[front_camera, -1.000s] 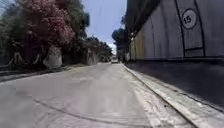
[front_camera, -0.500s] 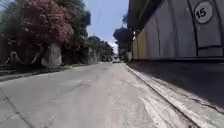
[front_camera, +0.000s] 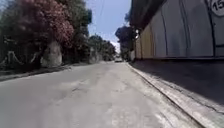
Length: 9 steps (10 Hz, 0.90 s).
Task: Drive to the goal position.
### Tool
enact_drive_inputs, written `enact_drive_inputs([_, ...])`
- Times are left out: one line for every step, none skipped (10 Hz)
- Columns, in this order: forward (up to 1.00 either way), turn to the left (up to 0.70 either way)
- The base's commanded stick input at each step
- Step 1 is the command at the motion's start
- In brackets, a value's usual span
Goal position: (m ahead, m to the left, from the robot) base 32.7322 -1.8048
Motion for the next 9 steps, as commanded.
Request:
enact_drive_inputs([1.00, 0.00])
enact_drive_inputs([1.00, 0.00])
enact_drive_inputs([1.00, 0.00])
enact_drive_inputs([1.00, 0.00])
enact_drive_inputs([1.00, 0.00])
enact_drive_inputs([1.00, 0.00])
enact_drive_inputs([1.00, 0.00])
enact_drive_inputs([1.00, 0.00])
enact_drive_inputs([1.00, 0.00])
